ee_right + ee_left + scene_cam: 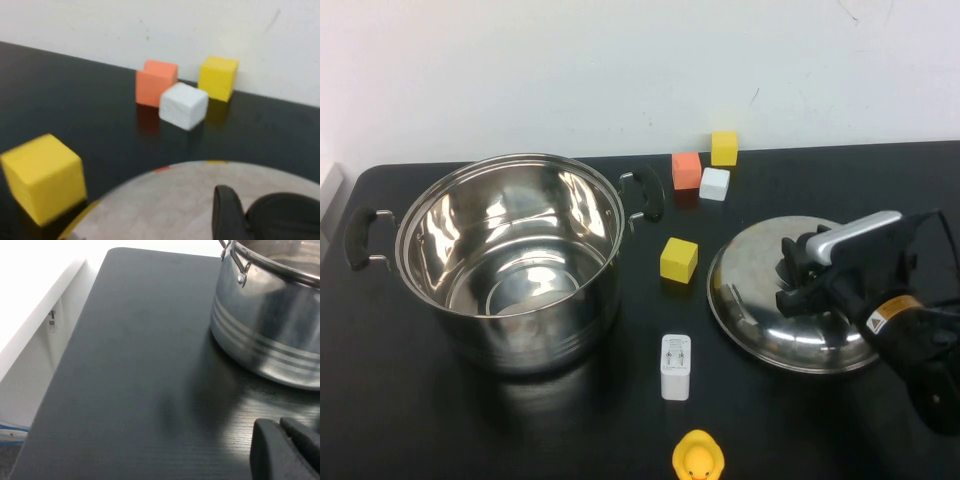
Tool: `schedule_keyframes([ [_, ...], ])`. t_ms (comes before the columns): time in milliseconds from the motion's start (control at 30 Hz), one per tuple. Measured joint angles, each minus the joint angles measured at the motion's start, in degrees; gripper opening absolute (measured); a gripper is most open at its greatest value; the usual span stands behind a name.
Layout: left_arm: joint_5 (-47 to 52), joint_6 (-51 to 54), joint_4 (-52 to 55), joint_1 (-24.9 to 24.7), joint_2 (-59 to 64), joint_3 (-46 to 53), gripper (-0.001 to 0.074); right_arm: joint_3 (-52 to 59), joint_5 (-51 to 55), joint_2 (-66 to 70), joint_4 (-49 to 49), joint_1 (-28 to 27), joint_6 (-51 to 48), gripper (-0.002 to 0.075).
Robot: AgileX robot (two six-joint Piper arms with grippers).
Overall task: Cover the pot
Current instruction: Pick up the pot lid, then place the pot lid on the pot
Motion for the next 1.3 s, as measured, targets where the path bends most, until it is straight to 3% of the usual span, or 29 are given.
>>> schedule_keyframes([
  [200,0.0,0.0,0.0,0.0,0.0,0.0,-0.0001,0.1,2.7,-10.2,-8.5,0.0,1.0,0.0341],
  [400,0.0,0.0,0.0,0.0,0.0,0.0,-0.0002,0.3,15.8,-24.8,-16.3,0.0,5.0,0.0341],
  [500,0.0,0.0,0.0,0.0,0.0,0.0,-0.0002,-0.8,20.8,-29.8,-24.0,0.0,13.0,0.0341],
  [600,0.0,0.0,0.0,0.0,0.0,0.0,-0.0002,-5.4,23.3,-31.2,-38.3,0.0,28.0,0.0341],
  [733,0.0,0.0,0.0,0.0,0.0,0.0,-0.0002,-14.7,23.1,-29.1,-59.8,0.0,49.4,0.0341],
  [900,0.0,0.0,0.0,0.0,0.0,0.0,-0.0002,-28.6,18.5,-22.5,-77.3,0.7,67.2,0.0341],
  [1300,0.0,0.0,0.0,0.0,0.0,0.0,-0.0002,-55.4,13.5,-0.6,-84.2,10.7,74.1,0.0341],
])
